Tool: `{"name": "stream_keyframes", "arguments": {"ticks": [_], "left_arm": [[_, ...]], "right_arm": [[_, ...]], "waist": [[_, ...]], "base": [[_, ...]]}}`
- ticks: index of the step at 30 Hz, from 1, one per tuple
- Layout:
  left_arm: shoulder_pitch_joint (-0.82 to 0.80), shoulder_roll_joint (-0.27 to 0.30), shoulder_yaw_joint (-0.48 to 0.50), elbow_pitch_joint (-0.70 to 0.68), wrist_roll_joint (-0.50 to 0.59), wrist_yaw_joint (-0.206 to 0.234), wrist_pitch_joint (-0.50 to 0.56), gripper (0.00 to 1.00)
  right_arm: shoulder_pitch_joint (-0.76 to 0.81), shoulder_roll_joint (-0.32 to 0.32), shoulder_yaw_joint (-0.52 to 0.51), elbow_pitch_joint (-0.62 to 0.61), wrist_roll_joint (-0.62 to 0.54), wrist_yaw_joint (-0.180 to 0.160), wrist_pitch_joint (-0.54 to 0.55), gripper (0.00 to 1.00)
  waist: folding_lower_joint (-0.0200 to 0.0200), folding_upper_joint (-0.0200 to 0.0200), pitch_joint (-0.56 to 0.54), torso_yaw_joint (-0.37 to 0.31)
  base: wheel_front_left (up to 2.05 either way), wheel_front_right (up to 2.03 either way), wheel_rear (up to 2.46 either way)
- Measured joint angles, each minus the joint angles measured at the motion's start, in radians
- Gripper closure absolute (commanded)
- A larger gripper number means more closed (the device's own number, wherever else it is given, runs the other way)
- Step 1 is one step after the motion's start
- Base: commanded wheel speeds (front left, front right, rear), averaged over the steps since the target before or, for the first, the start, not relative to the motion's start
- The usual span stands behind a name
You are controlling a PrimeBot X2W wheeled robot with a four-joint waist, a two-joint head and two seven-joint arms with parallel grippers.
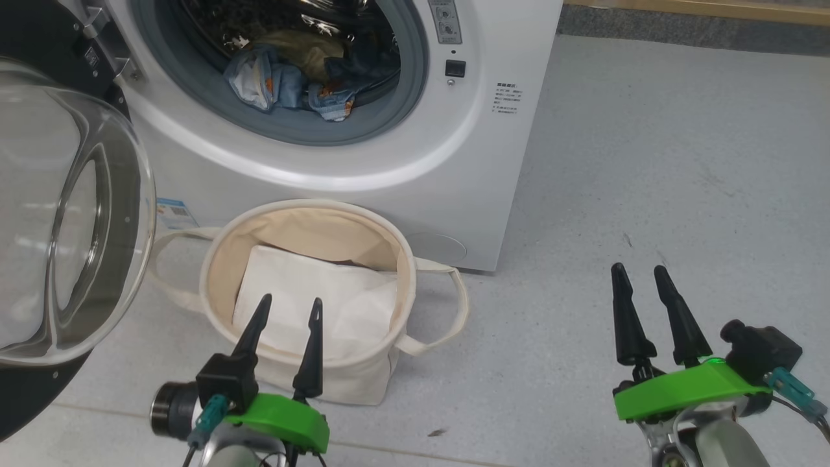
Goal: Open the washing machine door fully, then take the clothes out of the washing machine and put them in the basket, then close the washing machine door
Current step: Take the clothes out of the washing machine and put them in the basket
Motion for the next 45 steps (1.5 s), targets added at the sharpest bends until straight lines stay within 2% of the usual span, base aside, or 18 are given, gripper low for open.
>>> {"name": "stream_keyframes", "arguments": {"ticks": [3,5,13,29,45], "left_arm": [[0.0,-0.002,0.004,0.023,-0.023,-0.008,0.0,0.0],[0.0,-0.004,0.0,0.033,-0.051,-0.031,0.0,0.0],[-0.011,-0.005,-0.016,0.052,-0.059,-0.031,0.0,0.0],[-0.017,-0.006,-0.021,0.014,-0.015,-0.021,0.0,0.0],[-0.013,-0.007,-0.015,0.011,-0.007,-0.022,0.0,0.0]], "right_arm": [[0.0,0.0,0.0,0.003,0.0,0.0,0.0,0.0],[0.0,0.0,0.0,0.003,0.0,0.0,0.0,0.0],[-0.002,0.0,0.001,0.008,0.0,0.0,0.0,0.0],[-0.003,0.001,0.01,0.018,0.001,0.0,0.0,0.0],[-0.004,0.001,0.018,0.022,0.0,0.0,0.0,0.0]], "waist": [[0.0,0.0,0.003,0.003],[0.0,0.0,0.004,0.005],[0.0,0.0,0.009,0.011],[0.0,0.0,0.009,0.021],[0.0,0.0,0.008,0.034]], "base": [[0.0,0.0,0.0],[0.12,-0.07,-0.05],[0.82,-0.73,-0.09],[1.62,-1.57,-0.05],[0.21,-0.21,0.0]]}}
